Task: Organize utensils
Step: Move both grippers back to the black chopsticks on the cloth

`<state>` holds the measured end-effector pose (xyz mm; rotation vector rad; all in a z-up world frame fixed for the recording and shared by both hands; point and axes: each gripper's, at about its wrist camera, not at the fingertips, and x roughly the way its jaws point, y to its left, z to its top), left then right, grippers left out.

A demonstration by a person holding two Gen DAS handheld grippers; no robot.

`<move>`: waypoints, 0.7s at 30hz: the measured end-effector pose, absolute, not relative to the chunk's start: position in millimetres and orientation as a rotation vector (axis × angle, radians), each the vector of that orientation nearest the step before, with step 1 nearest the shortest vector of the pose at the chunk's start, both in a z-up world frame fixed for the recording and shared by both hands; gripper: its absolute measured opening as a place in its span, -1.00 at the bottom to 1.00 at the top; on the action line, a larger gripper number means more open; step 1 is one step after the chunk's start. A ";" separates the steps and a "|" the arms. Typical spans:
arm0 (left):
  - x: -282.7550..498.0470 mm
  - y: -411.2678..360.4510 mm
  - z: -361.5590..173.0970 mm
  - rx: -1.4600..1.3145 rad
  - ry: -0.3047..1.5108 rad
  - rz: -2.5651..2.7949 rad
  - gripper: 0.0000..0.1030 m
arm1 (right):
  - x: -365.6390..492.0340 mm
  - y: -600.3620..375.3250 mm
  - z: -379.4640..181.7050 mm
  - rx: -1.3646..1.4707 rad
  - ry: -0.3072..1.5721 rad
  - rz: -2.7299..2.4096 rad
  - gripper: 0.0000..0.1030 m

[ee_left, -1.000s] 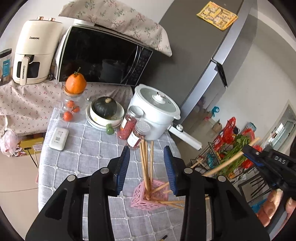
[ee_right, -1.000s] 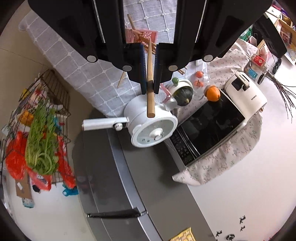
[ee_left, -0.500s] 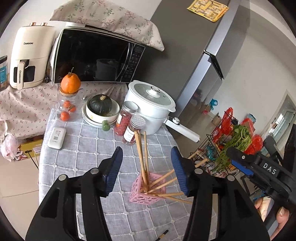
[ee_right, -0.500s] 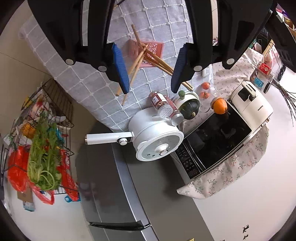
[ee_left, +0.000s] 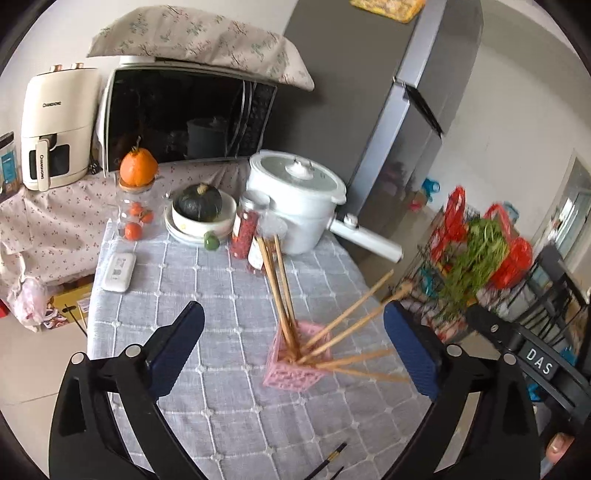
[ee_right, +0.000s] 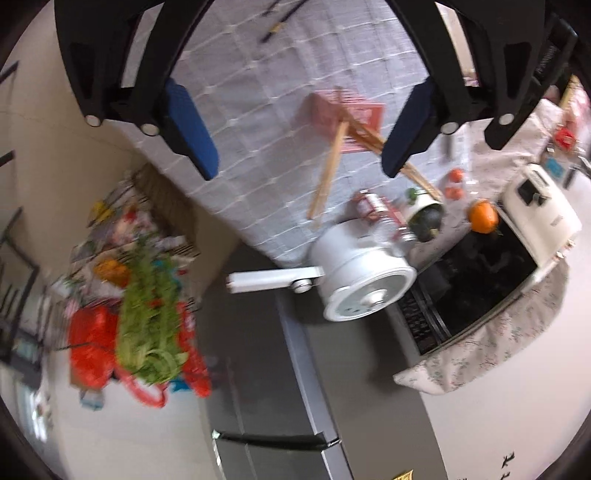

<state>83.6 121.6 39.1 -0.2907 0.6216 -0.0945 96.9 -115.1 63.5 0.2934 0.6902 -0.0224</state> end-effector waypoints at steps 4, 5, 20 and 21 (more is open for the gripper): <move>79.8 108.3 19.5 -0.229 0.690 -0.096 0.86 | 78.3 -115.1 53.7 0.179 0.657 -0.104 0.87; 78.2 106.7 14.0 -0.216 0.707 -0.096 0.86 | 73.3 -116.4 49.3 0.156 0.655 -0.116 0.87; 83.6 20.8 -140.8 0.059 1.211 -0.312 0.60 | 7.0 -190.8 -105.2 0.343 1.090 -0.146 0.87; 83.7 13.6 -144.1 0.071 1.217 -0.325 0.44 | 5.1 -195.4 -105.5 0.371 1.090 -0.149 0.87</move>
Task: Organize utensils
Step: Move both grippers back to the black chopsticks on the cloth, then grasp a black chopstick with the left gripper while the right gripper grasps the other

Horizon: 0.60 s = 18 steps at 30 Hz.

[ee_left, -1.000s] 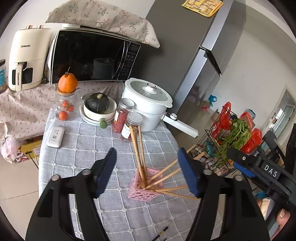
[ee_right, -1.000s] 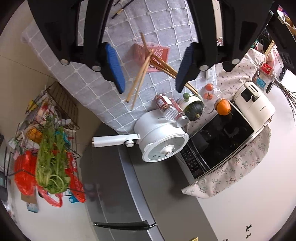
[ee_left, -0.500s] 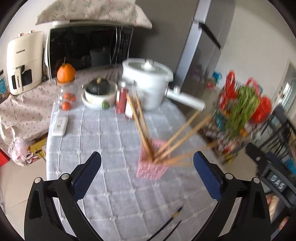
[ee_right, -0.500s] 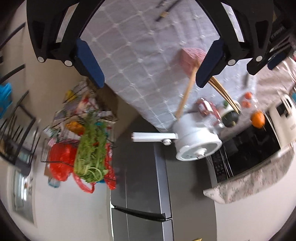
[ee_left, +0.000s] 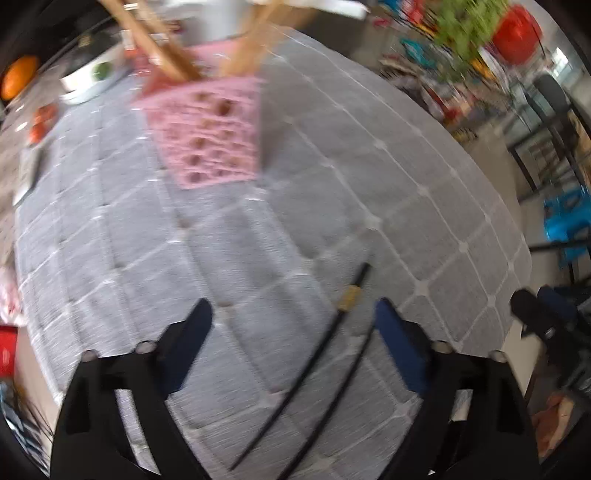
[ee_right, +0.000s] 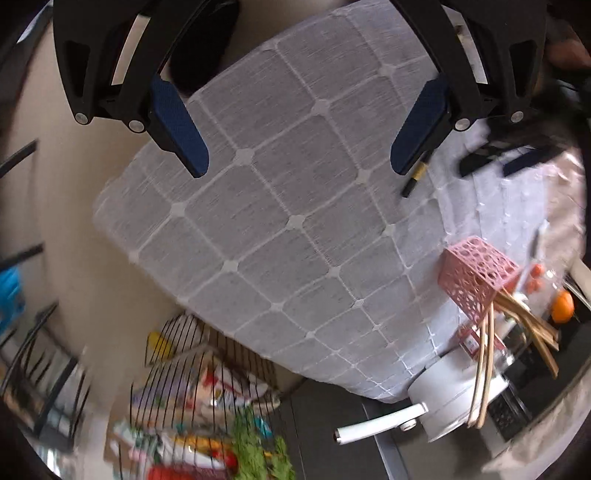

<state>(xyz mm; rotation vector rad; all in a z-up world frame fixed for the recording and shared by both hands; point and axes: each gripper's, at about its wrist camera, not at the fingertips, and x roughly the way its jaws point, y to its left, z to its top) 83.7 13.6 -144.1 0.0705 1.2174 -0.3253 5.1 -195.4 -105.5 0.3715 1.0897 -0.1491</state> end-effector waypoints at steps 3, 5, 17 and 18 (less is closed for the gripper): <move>86.5 -6.2 -155.5 0.122 1.237 -0.351 -0.04 | 0.2 -209.6 -106.9 0.419 1.083 -0.180 0.87; 87.7 -12.6 -168.4 0.160 1.259 -0.348 -0.30 | 0.7 -211.4 -108.4 0.426 1.102 -0.164 0.87; 83.9 59.9 -149.5 0.135 1.167 -0.198 -0.89 | 19.7 -136.7 -124.6 0.307 1.212 0.002 0.75; 81.5 71.7 -142.1 0.111 1.149 -0.192 -0.89 | 22.2 -127.6 -127.1 0.300 1.227 0.018 0.69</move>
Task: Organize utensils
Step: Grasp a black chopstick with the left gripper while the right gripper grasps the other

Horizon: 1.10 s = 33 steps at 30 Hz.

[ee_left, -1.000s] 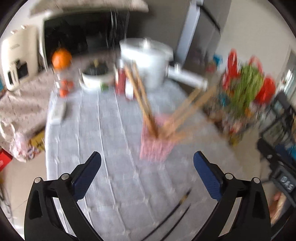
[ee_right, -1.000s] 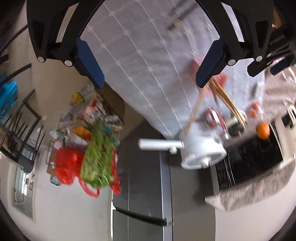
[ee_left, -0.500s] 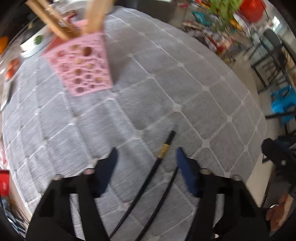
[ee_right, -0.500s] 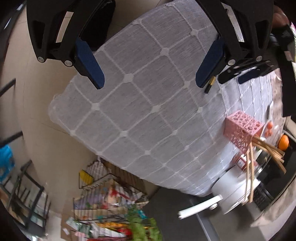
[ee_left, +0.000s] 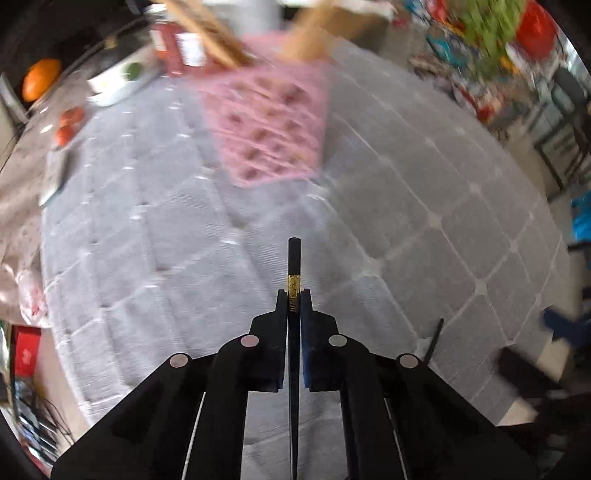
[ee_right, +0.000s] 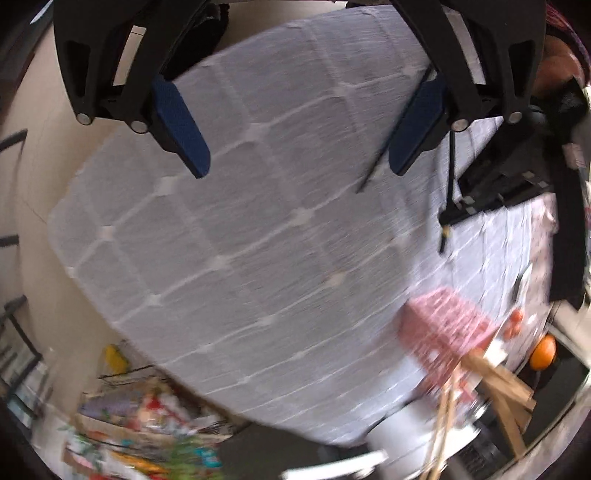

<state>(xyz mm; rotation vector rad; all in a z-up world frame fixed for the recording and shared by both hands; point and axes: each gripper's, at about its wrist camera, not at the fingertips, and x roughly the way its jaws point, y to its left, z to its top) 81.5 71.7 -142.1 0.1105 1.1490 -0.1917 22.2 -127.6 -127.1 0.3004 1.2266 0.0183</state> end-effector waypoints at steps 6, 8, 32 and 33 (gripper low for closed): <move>56.8 110.1 -99.9 0.053 1.050 -0.186 -0.89 | 34.6 -72.8 -157.7 0.223 1.388 0.066 -0.21; 50.4 116.1 -91.6 0.044 1.028 -0.189 -0.89 | 34.6 -62.5 -154.7 0.198 1.353 0.022 -0.51; 16.8 121.7 -28.1 -0.063 0.813 -0.278 -0.88 | 21.3 -93.5 -146.1 0.578 1.396 0.010 -0.36; 16.5 121.6 -26.1 -0.066 0.806 -0.285 -0.88 | 24.8 -89.1 -149.7 0.587 1.404 0.000 -0.36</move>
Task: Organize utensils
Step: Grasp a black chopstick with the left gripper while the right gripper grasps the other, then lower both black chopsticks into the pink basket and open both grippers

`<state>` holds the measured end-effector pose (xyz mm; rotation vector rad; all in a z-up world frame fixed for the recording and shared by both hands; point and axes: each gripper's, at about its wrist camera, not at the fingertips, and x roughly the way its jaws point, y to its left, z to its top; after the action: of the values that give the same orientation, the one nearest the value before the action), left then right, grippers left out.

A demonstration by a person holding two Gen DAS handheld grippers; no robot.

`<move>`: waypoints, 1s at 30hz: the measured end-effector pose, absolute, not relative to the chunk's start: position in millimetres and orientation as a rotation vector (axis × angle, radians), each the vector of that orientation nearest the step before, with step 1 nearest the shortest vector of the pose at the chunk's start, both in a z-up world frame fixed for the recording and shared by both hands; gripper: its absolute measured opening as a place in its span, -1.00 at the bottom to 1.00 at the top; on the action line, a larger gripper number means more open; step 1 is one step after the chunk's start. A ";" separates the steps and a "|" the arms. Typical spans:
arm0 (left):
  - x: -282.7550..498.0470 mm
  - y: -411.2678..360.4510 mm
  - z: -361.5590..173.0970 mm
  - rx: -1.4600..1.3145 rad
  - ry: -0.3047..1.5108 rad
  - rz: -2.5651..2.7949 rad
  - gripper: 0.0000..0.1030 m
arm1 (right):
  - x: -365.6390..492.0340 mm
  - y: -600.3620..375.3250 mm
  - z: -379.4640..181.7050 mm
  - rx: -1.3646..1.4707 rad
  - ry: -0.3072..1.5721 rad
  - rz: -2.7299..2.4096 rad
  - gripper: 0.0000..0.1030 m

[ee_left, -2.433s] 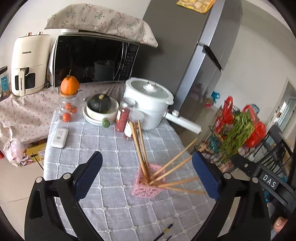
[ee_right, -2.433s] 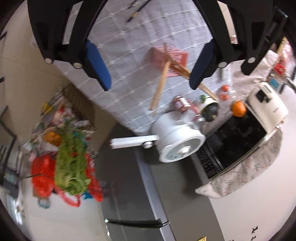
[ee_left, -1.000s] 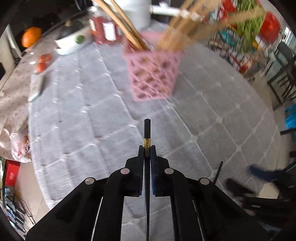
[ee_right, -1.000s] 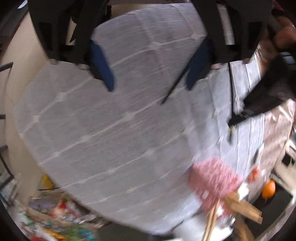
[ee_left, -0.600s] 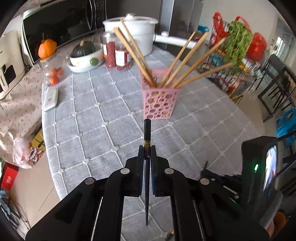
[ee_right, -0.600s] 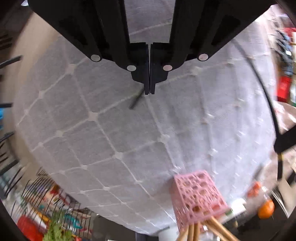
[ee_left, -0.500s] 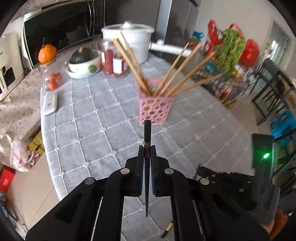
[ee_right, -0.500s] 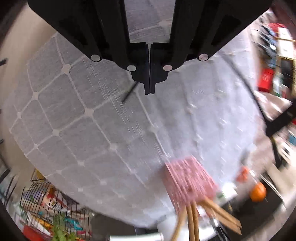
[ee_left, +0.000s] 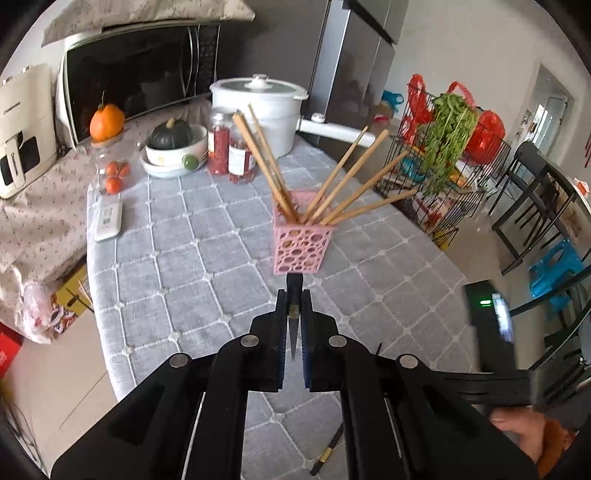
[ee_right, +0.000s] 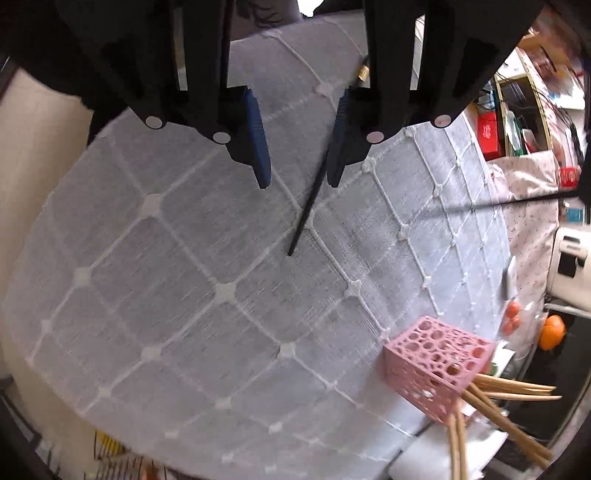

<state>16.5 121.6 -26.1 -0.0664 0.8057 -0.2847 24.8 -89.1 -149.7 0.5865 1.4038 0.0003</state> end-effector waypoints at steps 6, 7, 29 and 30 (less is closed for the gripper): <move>13.9 126.3 -20.5 -0.070 0.785 -0.297 -0.88 | 48.5 -65.3 -163.9 0.569 1.451 -0.062 -0.45; 13.1 127.7 -19.5 -0.070 0.782 -0.298 -0.88 | 50.7 -63.3 -165.1 0.551 1.438 -0.079 -0.66; 6.5 137.0 42.4 -0.142 0.673 -0.276 -0.89 | -28.4 -105.5 45.7 0.424 0.885 0.173 -0.91; 10.1 134.0 48.7 -0.133 0.667 -0.271 -0.89 | -26.2 -104.5 55.3 0.422 0.871 0.184 -0.90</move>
<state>10.1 134.0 48.7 -0.1331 0.6668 -0.2709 -26.2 -104.5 55.3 0.4217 0.8713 0.1841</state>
